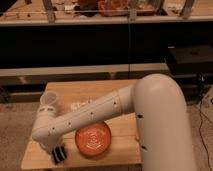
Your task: Place the eraser on the white sponge
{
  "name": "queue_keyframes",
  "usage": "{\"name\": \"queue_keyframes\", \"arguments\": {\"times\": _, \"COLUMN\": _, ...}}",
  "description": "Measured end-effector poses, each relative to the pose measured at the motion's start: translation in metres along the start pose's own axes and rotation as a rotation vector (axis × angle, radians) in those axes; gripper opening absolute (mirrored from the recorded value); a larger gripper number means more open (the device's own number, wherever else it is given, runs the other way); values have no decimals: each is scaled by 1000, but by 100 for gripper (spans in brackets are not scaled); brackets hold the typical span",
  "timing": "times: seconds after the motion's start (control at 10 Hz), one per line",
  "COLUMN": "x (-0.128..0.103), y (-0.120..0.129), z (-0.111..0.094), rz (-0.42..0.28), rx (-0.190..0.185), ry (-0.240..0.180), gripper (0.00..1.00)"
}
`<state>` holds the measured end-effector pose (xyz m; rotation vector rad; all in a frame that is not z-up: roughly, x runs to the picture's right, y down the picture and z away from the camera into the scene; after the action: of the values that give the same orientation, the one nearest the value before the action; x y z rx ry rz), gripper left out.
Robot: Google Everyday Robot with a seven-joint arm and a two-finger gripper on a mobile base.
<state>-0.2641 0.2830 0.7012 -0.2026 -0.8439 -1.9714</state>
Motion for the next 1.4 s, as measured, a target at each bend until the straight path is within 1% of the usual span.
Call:
{"name": "queue_keyframes", "arguments": {"times": 0.1, "x": -5, "y": -3, "z": 5, "rz": 1, "rx": 2, "ry": 0, "gripper": 2}}
{"name": "queue_keyframes", "arguments": {"times": 0.3, "x": -4, "y": -3, "z": 7, "rz": 0, "rx": 8, "ry": 7, "gripper": 18}}
{"name": "queue_keyframes", "arguments": {"times": 0.5, "x": -2, "y": -7, "z": 12, "rz": -3, "rx": 21, "ry": 3, "gripper": 41}}
{"name": "queue_keyframes", "arguments": {"times": 0.8, "x": 1, "y": -9, "z": 19, "rz": 0, "rx": 22, "ry": -11, "gripper": 71}}
{"name": "queue_keyframes", "arguments": {"times": 0.9, "x": 1, "y": -8, "z": 21, "rz": 2, "rx": 21, "ry": -15, "gripper": 76}}
{"name": "queue_keyframes", "arguments": {"times": 1.1, "x": 2, "y": -7, "z": 23, "rz": 1, "rx": 15, "ry": -16, "gripper": 78}}
{"name": "queue_keyframes", "arguments": {"times": 1.4, "x": 4, "y": -10, "z": 23, "rz": -17, "rx": -8, "ry": -4, "gripper": 78}}
